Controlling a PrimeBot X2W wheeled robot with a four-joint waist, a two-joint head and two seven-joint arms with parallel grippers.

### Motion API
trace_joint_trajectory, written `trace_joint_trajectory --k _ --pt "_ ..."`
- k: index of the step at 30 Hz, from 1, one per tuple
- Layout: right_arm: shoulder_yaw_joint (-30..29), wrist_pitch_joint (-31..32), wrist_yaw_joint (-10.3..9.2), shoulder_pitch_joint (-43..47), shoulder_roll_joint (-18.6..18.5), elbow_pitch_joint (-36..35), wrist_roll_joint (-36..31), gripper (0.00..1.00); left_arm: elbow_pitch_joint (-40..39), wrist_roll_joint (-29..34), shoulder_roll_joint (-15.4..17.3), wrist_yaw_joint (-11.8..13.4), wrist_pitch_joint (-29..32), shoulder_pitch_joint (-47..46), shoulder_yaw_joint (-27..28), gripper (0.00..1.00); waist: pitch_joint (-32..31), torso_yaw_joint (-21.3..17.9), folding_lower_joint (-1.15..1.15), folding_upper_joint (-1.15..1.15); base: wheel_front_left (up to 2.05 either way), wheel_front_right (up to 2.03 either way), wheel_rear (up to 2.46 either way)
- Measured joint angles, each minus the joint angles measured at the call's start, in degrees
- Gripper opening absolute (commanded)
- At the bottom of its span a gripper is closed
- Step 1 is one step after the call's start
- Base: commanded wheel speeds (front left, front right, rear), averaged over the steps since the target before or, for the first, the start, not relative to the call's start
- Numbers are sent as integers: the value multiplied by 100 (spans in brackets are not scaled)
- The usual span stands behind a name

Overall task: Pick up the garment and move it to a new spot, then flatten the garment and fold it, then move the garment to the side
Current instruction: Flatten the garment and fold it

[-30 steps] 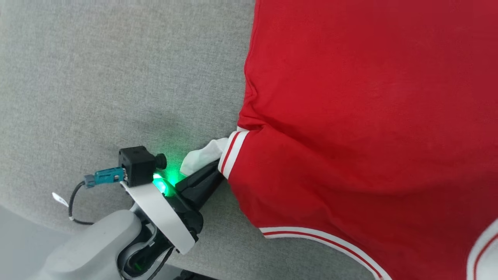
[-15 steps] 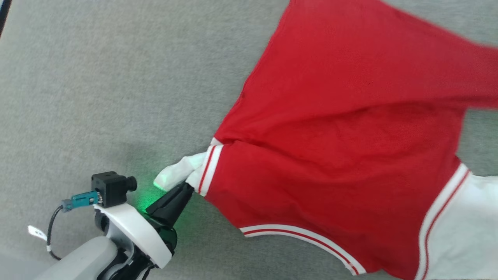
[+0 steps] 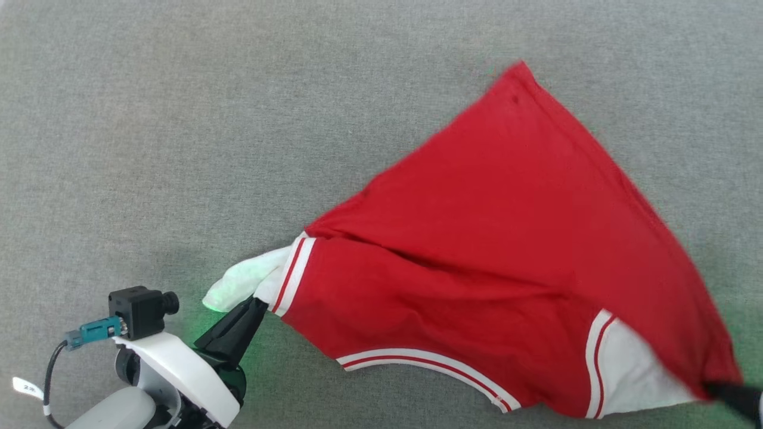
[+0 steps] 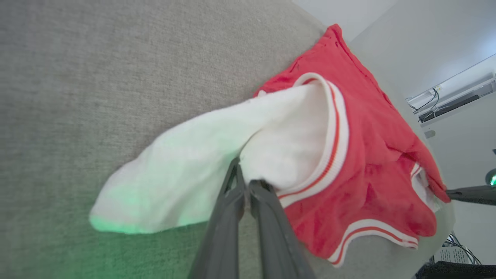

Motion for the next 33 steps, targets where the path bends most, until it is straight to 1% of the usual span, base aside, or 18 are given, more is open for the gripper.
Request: trace_joint_trajectory --k 4,8,10,11,12,13,14,17,20,21,23,25,27,29,30,33 --pt "126 197 0 483 303 -371 -143 0 -1 -18 22 8 0 55 47 0 -27 -22 0 0 0 0 0" --pt "357 280 0 631 581 -558 -285 0 -3 -23 16 8 0 63 58 0 -47 -12 0 0 0 0 0" --pt "411 261 0 625 659 -600 -345 0 -4 -19 8 8 0 68 52 0 -51 -9 0 0 0 0 0" --pt "400 199 0 608 691 -610 -398 15 -8 -12 7 8 0 70 51 0 -50 -10 0 0 0 0 0" --pt "388 166 0 583 705 -613 -421 27 -9 -5 7 8 0 71 51 0 -49 -13 0 0 0 0 0" --pt "376 160 0 562 700 -628 -445 87 -12 -5 8 8 0 76 56 0 -48 -17 0 0 0 0 0" --pt "324 108 0 537 697 -651 -455 100 -16 -5 11 8 0 87 73 0 -46 -24 0 0 0 0 0" --pt "10 54 0 487 660 -758 -432 100 -33 2 -2 8 0 135 130 0 -47 -18 0 0 0 0 0" --pt "-501 -11 0 311 745 -984 -160 100 -55 20 -70 -2 0 167 167 0 -27 28 0 0 0 0 0" --pt "-652 46 0 242 716 -1087 -108 100 -70 31 -93 -8 1 167 176 0 -17 51 0 0 0 0 0" --pt "-911 157 0 92 515 -1310 -86 100 -80 71 -140 -22 0 168 191 0 14 103 0 0 0 0 0" --pt "-1043 230 0 -258 359 -1439 -70 100 -90 107 -201 -35 0 167 212 0 59 154 0 0 0 0 0" --pt "-954 266 0 -737 237 -1447 -111 100 -75 118 -250 -51 0 164 235 0 110 208 0 0 0 0 0" --pt "-654 215 0 -1357 102 -1304 -302 100 -53 148 -334 -76 0 137 242 0 168 269 0 0 0 0 0" --pt "-426 182 0 -1688 29 -1187 -394 100 -43 162 -394 -94 0 107 235 0 201 304 0 0 0 0 0" --pt "411 59 0 -2733 -41 -633 -676 100 8 191 -521 -137 1 -12 200 0 329 414 0 0 0 0 0"
